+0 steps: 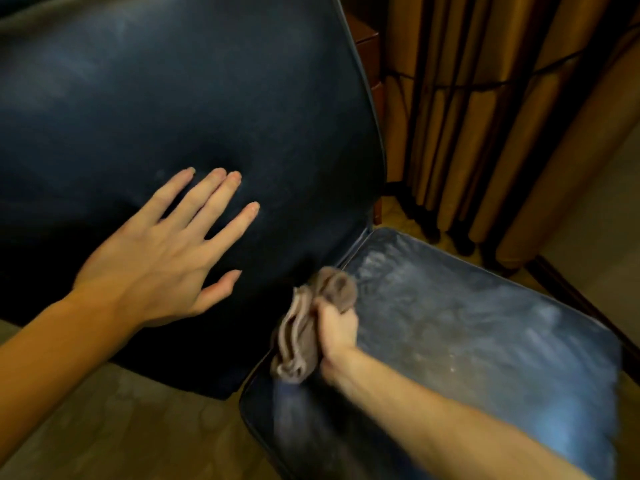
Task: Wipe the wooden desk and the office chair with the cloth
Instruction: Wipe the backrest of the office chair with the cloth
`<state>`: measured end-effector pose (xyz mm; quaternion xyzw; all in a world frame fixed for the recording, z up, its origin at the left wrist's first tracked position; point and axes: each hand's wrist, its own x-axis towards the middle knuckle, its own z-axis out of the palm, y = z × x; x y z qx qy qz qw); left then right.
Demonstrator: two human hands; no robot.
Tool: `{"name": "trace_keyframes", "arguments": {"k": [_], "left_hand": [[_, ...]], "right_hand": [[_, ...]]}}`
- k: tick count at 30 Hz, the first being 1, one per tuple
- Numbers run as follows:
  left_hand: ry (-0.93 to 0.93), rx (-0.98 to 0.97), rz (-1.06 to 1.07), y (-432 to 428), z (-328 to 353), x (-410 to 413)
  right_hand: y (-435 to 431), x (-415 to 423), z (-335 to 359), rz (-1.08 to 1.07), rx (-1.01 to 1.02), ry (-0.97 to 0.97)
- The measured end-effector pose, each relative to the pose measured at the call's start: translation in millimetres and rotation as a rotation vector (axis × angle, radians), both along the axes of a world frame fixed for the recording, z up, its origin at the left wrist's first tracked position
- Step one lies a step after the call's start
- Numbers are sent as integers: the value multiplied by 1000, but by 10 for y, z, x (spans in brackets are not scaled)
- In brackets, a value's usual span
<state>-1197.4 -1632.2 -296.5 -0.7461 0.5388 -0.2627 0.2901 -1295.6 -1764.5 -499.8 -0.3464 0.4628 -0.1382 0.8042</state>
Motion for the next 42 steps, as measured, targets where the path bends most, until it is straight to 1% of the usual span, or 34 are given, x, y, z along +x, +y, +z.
{"name": "trace_keyframes", "arguments": {"k": [2,4,7,8,10,13,17,18,20,23,25,27,29,31,34,36,39,42], "left_hand": [[4,8,-1,-20,-22,-20],[3,9,-6,-35,-29,-32],[-3,18,-7,-38,-40,12],[2,22,-4,-38,-54,37],[13,22,-8,-39,-62,60],[9,9,-15,-28,-91,108],[-11,-13,-32,-8,-137,171],[-7,-13,-32,-3,-148,190],[-10,-29,-34,-15,-153,210],[-5,-35,-31,-20,-118,183],[0,-38,-23,-32,-94,123],[-6,-27,-9,-35,-87,89],[-6,-19,-2,-39,-71,52],[-5,-7,6,-50,-32,26],[-1,21,31,-55,-22,10],[7,29,36,-52,-20,11],[5,39,34,-41,-30,44],[13,38,29,-48,-43,74]], "right_hand": [[-478,65,145,-152,-166,-26],[-1033,196,261,-241,-295,-77],[-1639,432,326,-214,-416,-146],[-1767,511,273,-189,-409,-158],[-1918,618,170,-165,-321,-168],[-1882,809,-100,-231,-161,-184],[-1409,1021,-436,-348,-103,-32],[-1248,1011,-483,-329,-80,-48],[-838,915,-549,-230,-17,-138],[50,562,-629,-79,158,-105],[329,347,-482,-19,250,-82],[190,289,-425,33,298,-52],[-142,213,-213,14,309,-67],[-488,166,6,-57,233,-103],[-1069,262,265,-233,68,-125],[-1467,355,424,-305,-3,-183],[-1781,495,456,-283,-29,-266],[-1775,622,168,-208,6,-299]]}}
